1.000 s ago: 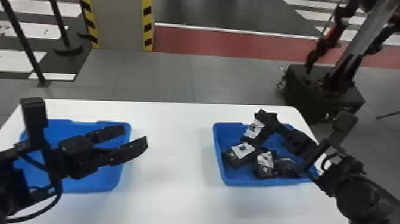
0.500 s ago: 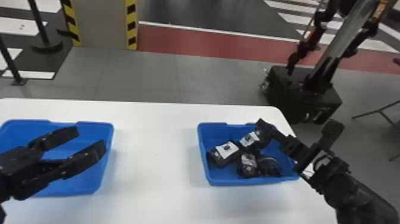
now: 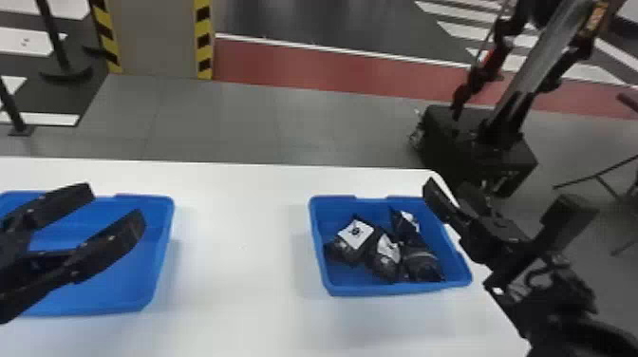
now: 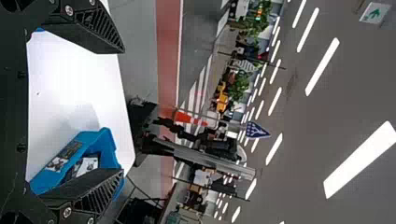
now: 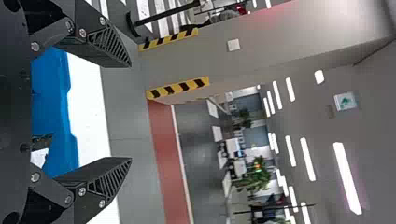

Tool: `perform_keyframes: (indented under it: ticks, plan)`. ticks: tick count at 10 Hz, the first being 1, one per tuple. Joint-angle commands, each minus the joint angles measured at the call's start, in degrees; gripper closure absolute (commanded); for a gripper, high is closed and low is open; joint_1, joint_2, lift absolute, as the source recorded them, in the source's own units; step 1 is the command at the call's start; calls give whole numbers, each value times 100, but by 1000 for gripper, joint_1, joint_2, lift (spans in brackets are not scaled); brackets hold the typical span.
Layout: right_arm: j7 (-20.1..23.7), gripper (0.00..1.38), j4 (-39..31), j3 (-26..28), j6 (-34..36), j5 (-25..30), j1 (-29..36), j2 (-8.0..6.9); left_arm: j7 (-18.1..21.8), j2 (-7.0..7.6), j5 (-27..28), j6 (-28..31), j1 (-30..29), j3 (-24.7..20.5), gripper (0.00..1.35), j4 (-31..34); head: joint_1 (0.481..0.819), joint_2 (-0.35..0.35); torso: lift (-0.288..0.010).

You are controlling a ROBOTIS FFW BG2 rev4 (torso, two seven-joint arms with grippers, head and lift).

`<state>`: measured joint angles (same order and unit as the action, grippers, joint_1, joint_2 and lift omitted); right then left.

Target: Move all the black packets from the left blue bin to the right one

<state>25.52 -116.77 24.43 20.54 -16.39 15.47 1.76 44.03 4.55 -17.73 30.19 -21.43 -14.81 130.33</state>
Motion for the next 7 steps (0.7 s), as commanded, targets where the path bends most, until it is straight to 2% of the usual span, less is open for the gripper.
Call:
perform_keyframes:
  ticks: [1,3,5,6,7]
  plan:
    - [-20,334,-761,-202,-662,487,703,-181,-325,-34,147,-629,-641,-92,133,431,695,-221,-110]
    - [-73,346,-1042,-387,-1421,865,1364,-181,-1327,-86,121,-1669,-1653,31,133,741,695,-173,-110]
    - [-249,346,-1056,-633,-2223,997,2151,-181,-1995,-192,323,-2330,-2117,304,133,741,695,-130,-110]
    - [-451,346,-1028,-853,-2448,997,2503,-181,-2258,-262,499,-2710,-2370,374,133,741,695,-117,-110]
    - [-741,343,-1042,-1046,-2589,1006,2770,-181,-2548,-280,516,-2808,-2581,462,133,741,695,-108,-110]
